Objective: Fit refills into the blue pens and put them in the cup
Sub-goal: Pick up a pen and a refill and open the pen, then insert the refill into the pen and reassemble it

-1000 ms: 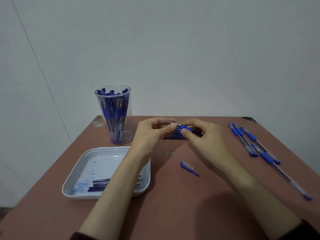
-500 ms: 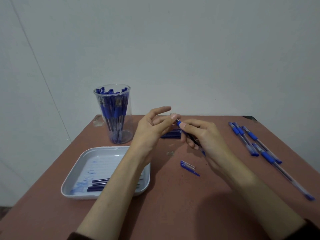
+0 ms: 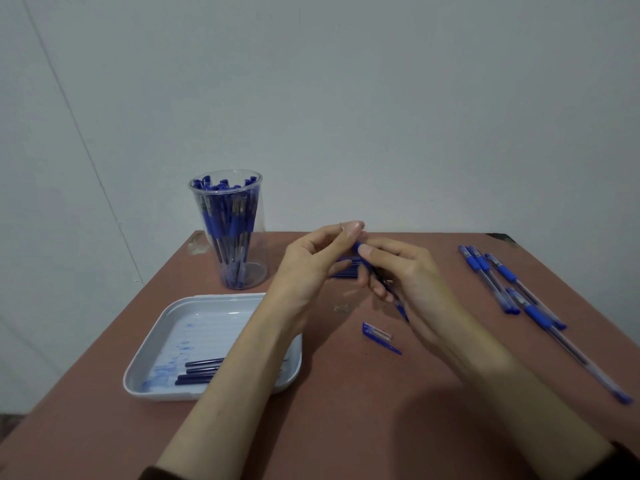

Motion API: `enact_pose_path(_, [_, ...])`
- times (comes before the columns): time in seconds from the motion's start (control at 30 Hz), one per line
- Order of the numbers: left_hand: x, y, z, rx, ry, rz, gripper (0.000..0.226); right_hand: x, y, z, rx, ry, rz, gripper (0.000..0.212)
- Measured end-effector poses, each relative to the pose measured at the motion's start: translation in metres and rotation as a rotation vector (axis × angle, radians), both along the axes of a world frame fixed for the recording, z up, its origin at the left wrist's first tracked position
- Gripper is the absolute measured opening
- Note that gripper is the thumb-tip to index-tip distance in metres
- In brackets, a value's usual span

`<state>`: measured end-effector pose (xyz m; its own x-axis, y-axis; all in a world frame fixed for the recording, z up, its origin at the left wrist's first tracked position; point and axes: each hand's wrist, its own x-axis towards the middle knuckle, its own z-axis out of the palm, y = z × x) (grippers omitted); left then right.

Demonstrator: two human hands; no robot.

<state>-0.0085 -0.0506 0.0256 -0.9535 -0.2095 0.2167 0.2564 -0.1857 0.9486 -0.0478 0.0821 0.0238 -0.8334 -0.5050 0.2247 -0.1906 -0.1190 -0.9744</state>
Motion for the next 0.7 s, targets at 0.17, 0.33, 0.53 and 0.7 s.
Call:
enact_pose_path(0.17, [-0.003,-0.007,-0.002,0.029,-0.023,0.068,0.019,-0.003,0.002,0.001,-0.063,-0.070,-0.020,0.020])
enact_pose_path(0.33, [0.001,0.003,0.004,-0.046,-0.066,-0.075,0.057,-0.003,-0.002,-0.004,0.036,0.002,-0.048,0.018])
enact_pose_path(0.53, [0.002,0.009,0.002,-0.113,-0.013,-0.066,0.030,0.000,-0.004,-0.004,0.026,0.029,0.001,0.019])
enact_pose_path(0.7, [-0.002,0.003,-0.004,-0.071,-0.008,0.127,0.017,-0.004,-0.002,-0.006,0.016,0.060,-0.106,0.018])
